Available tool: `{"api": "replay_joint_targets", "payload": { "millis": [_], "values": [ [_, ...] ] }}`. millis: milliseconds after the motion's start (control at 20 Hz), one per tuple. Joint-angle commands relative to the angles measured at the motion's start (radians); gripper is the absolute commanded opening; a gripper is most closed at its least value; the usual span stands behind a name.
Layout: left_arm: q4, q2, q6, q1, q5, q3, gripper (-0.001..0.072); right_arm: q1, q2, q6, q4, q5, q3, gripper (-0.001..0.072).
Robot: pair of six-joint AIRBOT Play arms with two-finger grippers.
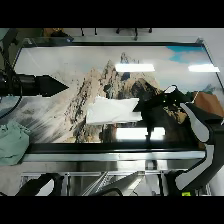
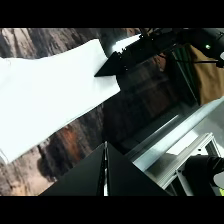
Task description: Fold the shirts.
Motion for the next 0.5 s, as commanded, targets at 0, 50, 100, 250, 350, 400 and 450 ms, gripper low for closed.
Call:
{"api": "replay_joint_targets", "payload": {
  "millis": [0, 50, 100, 250, 350, 400, 450],
  "values": [
    [-0.001, 0.002, 0.002, 0.001, 0.002, -0.024, 0.0018, 0.013, 0.022, -0.105, 0.162, 0.050, 0.029, 0.0016],
    [-0.002, 0.002, 0.002, 0.001, 0.002, -0.024, 0.0018, 0.006, 0.050, -0.128, 0.188, 0.048, 0.044, 0.0016],
    [-0.002, 0.003, 0.002, 0.001, 0.002, -0.024, 0.0018, -0.006, 0.080, -0.135, 0.207, 0.045, 0.060, 0.0016],
    [-0.002, 0.005, 0.002, 0.001, -0.004, -0.023, 0.0018, -0.090, 0.191, -0.134, 0.282, 0.049, 0.115, 0.0016],
    [-0.002, 0.005, 0.002, 0.001, -0.013, -0.023, 0.0018, -0.201, 0.268, -0.134, 0.379, 0.045, 0.144, 0.0016],
    [-0.002, 0.005, 0.003, 0.001, -0.017, -0.023, 0.0018, -0.274, 0.304, -0.126, 0.432, 0.037, 0.157, 0.0016],
    [-0.002, 0.005, 0.004, 0.001, -0.022, -0.023, 0.0017, -0.346, 0.334, -0.100, 0.463, 0.019, 0.167, 0.0016]
  ]
}}
